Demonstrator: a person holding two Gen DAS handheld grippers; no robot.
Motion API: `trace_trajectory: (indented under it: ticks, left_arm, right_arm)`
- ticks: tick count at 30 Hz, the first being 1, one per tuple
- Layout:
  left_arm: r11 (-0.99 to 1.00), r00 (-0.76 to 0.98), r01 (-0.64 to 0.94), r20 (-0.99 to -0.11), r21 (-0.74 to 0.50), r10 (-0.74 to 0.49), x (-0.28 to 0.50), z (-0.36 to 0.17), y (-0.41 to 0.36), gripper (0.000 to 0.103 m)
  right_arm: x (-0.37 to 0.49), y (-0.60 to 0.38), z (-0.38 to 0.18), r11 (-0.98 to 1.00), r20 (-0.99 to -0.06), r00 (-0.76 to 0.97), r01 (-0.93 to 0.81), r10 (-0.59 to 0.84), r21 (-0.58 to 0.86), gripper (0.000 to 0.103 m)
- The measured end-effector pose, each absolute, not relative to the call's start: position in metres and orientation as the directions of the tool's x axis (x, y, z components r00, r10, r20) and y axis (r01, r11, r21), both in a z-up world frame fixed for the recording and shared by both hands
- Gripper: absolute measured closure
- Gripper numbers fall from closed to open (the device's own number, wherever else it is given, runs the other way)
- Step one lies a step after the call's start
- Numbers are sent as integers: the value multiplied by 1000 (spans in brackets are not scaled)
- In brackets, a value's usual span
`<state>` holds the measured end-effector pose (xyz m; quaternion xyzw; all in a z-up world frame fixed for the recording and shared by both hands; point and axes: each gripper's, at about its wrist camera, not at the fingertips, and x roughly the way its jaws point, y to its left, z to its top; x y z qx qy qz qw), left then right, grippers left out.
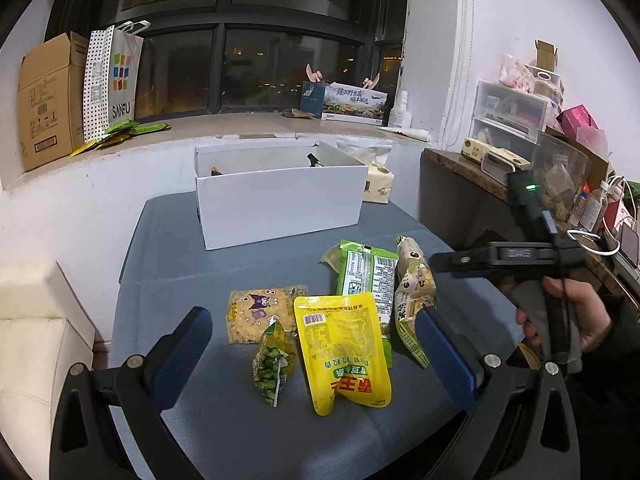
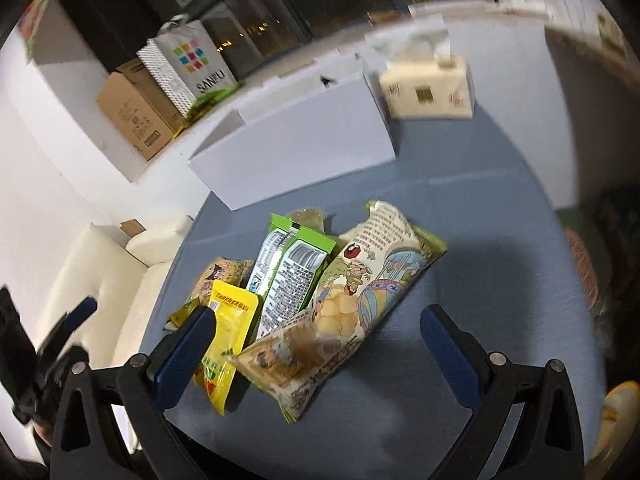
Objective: Organize snacks
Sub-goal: 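Grasp a long printed bread bag with the right tool while the left tool grasps a yellow pouch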
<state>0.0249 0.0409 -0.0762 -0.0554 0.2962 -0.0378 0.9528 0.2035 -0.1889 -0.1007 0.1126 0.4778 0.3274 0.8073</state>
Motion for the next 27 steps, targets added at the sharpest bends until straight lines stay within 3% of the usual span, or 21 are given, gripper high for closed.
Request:
trace_trajectory:
  ticks: [7, 11, 12, 13, 14, 17, 22, 27]
  left_arm:
    - [991, 820, 34, -564, -127, -100, 24, -78, 43, 0]
    - [991, 812, 30, -575, -131, -101, 26, -81, 43, 0]
    - [991, 811, 31, -576, -129, -100, 26, -82, 42, 0]
    - [991, 809, 34, -578, -129, -103, 26, -83, 42, 0]
    - [991, 807, 39, -581, -130, -108, 27, -83, 41, 0]
    - [991, 801, 48, -588, -127, -114, 30, -84, 38, 0]
    - [987, 770, 80, -621, -137, -149, 39, -92, 31, 0]
    - [987, 640, 117, -751, -110, -160, 62, -121, 9, 0]
  right_arm:
    - [237, -177, -144, 755, -730, 206, -270, 651, 597, 0]
    - [243, -168, -152, 767, -742, 211, -270, 636, 582, 0]
    - [244, -166, -152, 772, -747, 212, -272, 630, 574, 4]
    - [244, -165, -154, 777, -752, 211, -266, 624, 570, 17]
    - [244, -163, -153, 792, -767, 219, -273, 604, 546, 38]
    - [243, -163, -152, 775, -755, 205, -299, 622, 557, 64]
    - [235, -177, -136, 764, -724, 262, -335, 638, 552, 70]
    - [222, -198, -102, 744, -663, 346, -386, 664, 545, 70]
